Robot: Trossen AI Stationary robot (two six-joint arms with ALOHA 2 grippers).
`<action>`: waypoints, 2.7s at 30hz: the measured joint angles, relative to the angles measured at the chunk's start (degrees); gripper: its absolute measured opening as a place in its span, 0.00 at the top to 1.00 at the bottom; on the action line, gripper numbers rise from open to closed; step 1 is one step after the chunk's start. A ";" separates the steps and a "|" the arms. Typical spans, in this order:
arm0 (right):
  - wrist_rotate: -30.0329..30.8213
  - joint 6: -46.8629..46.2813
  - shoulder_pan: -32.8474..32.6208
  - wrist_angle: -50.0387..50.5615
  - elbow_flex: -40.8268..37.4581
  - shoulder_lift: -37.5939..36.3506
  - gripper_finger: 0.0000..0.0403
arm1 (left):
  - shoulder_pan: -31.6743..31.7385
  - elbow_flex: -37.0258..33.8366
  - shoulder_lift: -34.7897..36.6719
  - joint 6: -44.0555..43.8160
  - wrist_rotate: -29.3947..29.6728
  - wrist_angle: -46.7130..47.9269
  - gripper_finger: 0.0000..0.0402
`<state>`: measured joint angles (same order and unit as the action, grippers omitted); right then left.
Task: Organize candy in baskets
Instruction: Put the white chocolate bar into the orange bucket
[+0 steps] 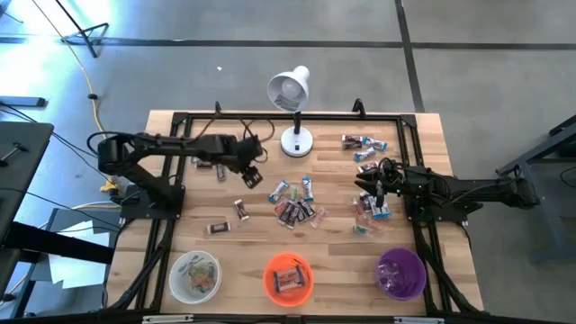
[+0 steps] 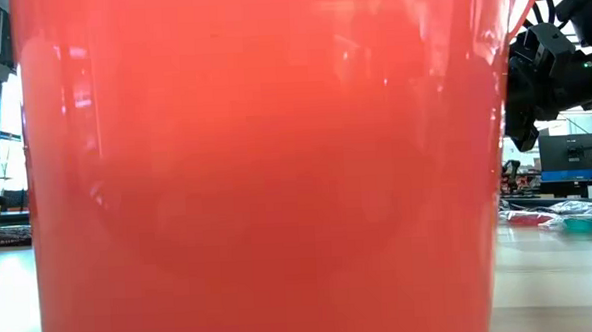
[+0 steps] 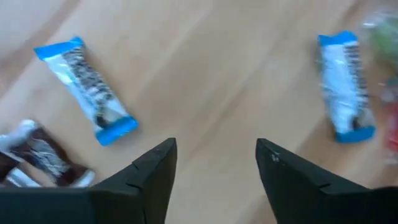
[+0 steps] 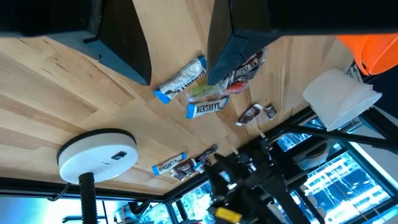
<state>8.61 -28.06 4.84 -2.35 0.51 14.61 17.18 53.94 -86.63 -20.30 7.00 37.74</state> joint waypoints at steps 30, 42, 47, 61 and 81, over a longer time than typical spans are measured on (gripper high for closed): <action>0.01 0.00 -0.02 0.00 0.00 0.00 0.62 | 17.69 -2.62 -11.49 8.00 -2.00 -8.58 0.41; 0.00 -0.02 0.00 0.00 -0.02 0.00 0.62 | 17.66 -2.63 -12.54 8.00 -3.76 -9.48 0.77; 0.00 -0.02 0.00 0.00 0.00 0.00 0.62 | 17.60 -2.60 -12.47 8.15 -3.77 -8.67 0.93; 0.00 0.00 0.00 0.00 0.00 0.00 0.62 | 14.34 -2.95 1.63 8.37 -6.35 -3.01 0.93; 0.02 -0.02 -0.01 0.00 0.00 0.00 0.62 | -18.18 -2.83 16.05 -13.75 -10.36 -14.20 0.93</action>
<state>8.62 -28.08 4.83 -2.35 0.51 14.61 -1.00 51.11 -70.58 -34.04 -3.36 23.53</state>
